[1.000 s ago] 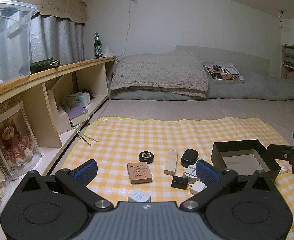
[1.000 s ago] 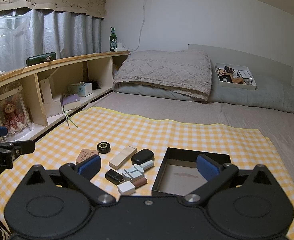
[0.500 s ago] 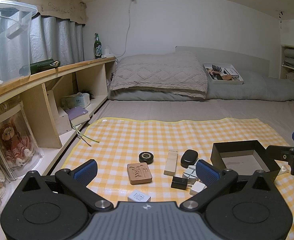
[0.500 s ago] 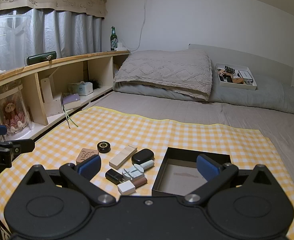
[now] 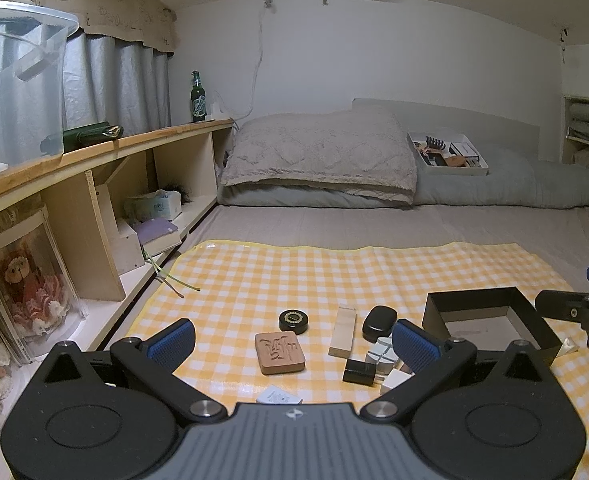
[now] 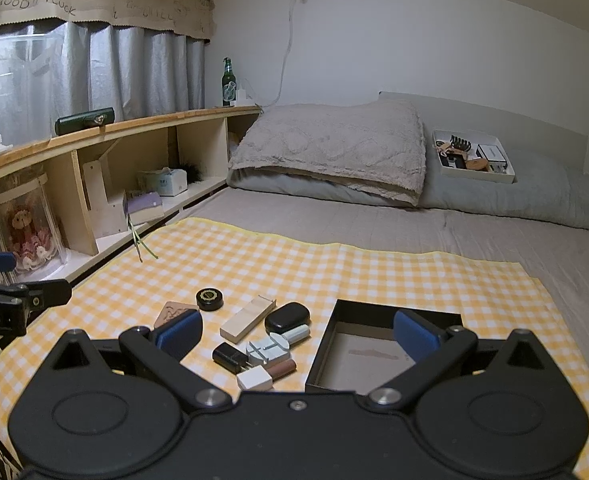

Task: Organize rigid objects
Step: 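Lower the left gripper onto the light wooden block and close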

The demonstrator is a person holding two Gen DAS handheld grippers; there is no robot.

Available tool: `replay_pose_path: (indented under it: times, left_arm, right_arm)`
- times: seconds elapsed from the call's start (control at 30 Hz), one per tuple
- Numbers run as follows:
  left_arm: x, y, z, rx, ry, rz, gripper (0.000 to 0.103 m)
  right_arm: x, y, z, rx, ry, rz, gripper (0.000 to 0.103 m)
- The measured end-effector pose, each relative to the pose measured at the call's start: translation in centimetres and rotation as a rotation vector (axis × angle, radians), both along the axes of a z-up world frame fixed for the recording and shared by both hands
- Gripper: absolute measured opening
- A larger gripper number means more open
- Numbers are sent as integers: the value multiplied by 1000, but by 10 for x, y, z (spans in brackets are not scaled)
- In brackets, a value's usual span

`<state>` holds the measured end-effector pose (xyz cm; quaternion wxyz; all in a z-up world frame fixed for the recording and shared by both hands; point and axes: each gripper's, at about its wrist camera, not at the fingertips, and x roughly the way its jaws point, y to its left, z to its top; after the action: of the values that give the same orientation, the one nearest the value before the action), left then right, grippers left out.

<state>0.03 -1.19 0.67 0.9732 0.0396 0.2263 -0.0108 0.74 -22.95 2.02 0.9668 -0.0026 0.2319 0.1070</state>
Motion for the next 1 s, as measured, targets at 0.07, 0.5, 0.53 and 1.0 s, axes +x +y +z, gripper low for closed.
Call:
replay_pose_path:
  times: [0.07, 0.5, 0.53, 1.0]
  left_arm:
    - [1, 0, 2, -8, -5, -6, 103]
    - [26, 22, 18, -35, -99, 29, 103]
    - [29, 24, 20, -46, -101, 35, 103]
    - [121, -9, 3, -15, 1, -20, 103]
  right_arm:
    - [0, -1, 4, 8, -9, -4, 103]
    - [34, -50, 34, 1, -31, -140, 103]
    - [40, -56, 35, -6, -24, -161, 103]
    - [144, -141, -37, 44, 368, -318, 49]
